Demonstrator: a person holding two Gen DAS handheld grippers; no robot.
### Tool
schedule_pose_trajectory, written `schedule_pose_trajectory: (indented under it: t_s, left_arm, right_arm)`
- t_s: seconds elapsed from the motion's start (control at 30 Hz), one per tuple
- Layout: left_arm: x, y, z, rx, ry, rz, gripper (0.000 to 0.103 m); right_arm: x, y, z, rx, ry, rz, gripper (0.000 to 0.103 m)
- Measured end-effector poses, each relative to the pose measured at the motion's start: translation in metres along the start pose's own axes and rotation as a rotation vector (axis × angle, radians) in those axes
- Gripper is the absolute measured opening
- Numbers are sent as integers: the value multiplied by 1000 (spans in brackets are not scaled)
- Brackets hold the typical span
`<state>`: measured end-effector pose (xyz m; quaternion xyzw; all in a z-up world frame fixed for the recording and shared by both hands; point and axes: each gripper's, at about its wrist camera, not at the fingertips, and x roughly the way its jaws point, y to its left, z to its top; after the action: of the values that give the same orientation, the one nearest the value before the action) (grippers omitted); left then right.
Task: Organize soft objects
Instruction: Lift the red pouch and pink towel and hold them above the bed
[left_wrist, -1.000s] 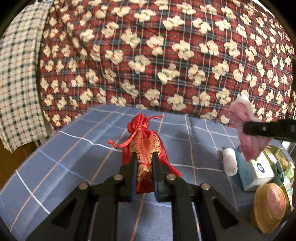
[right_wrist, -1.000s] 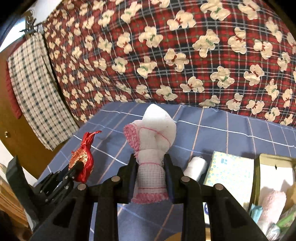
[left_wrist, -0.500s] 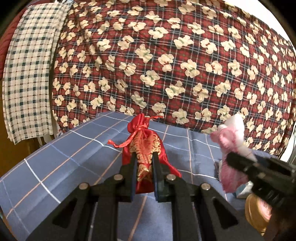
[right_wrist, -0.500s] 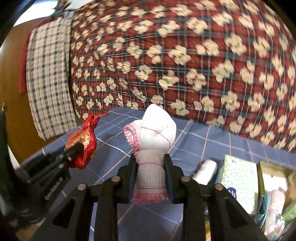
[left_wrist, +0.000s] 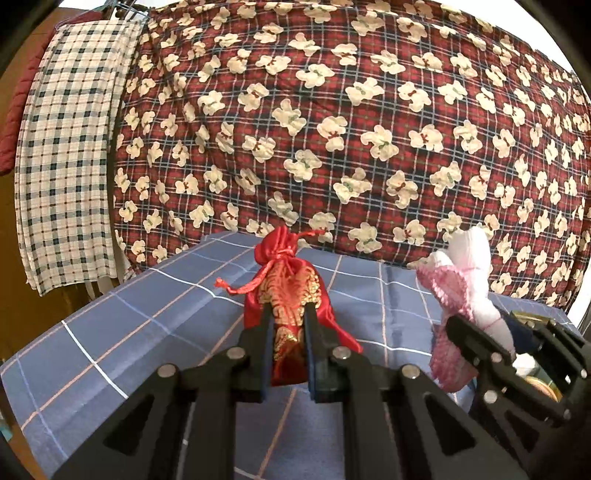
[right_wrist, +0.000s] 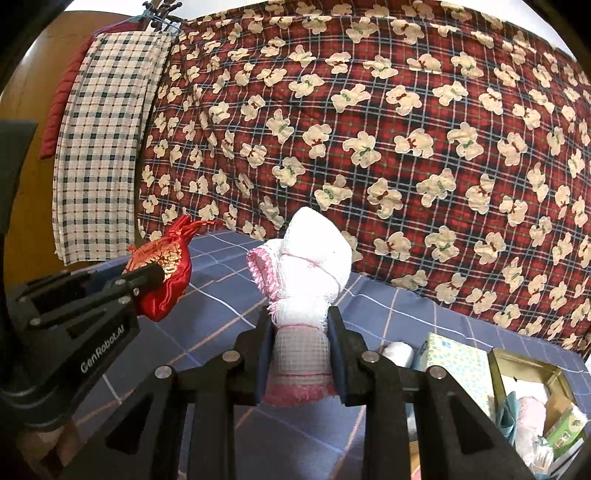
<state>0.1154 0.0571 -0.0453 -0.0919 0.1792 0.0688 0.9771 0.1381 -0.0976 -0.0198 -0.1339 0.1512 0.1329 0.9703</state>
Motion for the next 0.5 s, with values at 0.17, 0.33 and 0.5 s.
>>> schedule_pose_trajectory:
  t_s: [0.17, 0.33, 0.5]
  left_arm:
    - [-3, -8, -1, 13, -6, -1, 12]
    - [-3, -11, -2, 22, -1, -5, 12]
    - [-4, -24, -5, 40, 4, -6, 12]
  right_arm:
    - [-1, -5, -6, 7, -3, -17, 30]
    - [-4, -13, -7, 20, -15, -33, 30]
    - [-9, -21, -10, 30, -31, -56, 30]
